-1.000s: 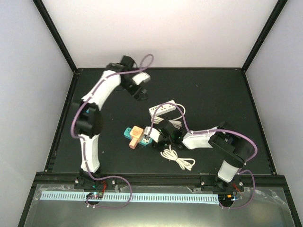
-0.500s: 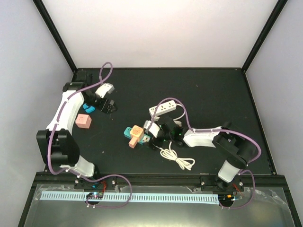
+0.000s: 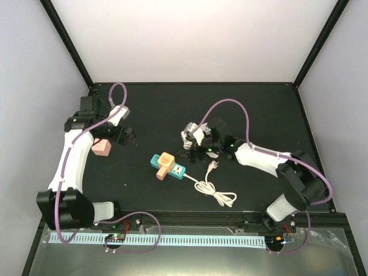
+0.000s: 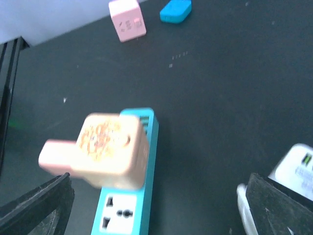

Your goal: Pull the plug off the socket

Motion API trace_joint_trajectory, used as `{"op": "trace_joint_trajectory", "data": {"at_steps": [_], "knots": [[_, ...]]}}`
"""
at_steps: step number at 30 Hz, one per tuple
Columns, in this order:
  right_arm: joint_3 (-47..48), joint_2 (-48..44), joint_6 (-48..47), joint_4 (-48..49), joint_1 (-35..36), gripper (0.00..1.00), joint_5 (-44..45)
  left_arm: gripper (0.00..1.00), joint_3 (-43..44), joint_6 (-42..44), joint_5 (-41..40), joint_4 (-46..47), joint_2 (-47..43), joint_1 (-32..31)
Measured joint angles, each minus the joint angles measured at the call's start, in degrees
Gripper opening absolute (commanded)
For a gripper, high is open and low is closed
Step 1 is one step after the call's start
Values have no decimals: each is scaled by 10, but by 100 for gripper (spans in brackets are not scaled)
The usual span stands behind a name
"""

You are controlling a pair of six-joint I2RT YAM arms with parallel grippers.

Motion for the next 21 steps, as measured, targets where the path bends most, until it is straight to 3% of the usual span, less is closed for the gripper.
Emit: {"op": "trace_joint_trajectory", "data": {"at_steps": [10,21], "knots": [[195,171,113,-34,2,96,-19,99,-49,-38,-1,45,-125,11],[221,267,175,-76,2,98,-3,99,-93,-33,-8,43,-137,13]]}}
